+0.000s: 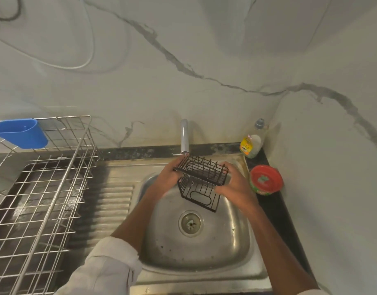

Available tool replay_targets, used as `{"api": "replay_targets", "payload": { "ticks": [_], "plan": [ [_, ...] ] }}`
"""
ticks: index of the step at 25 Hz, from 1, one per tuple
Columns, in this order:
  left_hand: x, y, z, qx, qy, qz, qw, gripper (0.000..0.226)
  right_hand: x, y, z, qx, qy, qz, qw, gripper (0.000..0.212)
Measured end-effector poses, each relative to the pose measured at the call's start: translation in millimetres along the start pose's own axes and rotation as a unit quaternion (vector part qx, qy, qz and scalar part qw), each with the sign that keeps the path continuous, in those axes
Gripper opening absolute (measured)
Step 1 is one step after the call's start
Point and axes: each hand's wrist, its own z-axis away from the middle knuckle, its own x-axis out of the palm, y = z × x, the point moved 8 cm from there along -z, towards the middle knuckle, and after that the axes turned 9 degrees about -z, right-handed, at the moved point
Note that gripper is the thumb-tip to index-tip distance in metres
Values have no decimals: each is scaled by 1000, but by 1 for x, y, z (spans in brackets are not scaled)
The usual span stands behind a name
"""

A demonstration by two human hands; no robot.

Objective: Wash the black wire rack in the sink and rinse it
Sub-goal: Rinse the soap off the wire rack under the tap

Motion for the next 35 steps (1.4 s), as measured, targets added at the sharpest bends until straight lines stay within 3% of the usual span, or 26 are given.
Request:
{"api": "replay_targets", "payload": {
  "ticks": [4, 11, 15, 18, 21, 26, 29, 35],
  "plan": [
    [-20, 12, 22, 28, 0, -46, 999, 66, 26, -2, -18, 14, -18, -36, 999, 89],
    [-42, -7, 58, 13, 49, -35, 998, 93, 51, -4, -45, -7, -52, -53, 997, 84],
    [-52, -18, 77, 27, 101, -49, 993, 90, 69, 1, -59, 10, -99, -62, 993, 85],
    [-53, -25, 93, 26, 123, -47, 991, 88, 83, -4, -71, 15, -139, -65, 988, 69],
    [-48, -26, 111, 2, 184, -59, 981, 91, 101, -11, -85, 8, -170, -70, 983, 37],
    [-39, -26, 138, -4, 305, -52, 951, 91, 123, -32, -87, 9, -208, -119, 971, 33],
    [-32, -19, 148, 10, 314, -54, 948, 91, 122, -29, -84, -6, -218, -134, 967, 27],
    [-4, -16, 151, 16, 260, -54, 964, 83, 74, 3, -56, -23, -210, -156, 965, 55]
  ]
}}
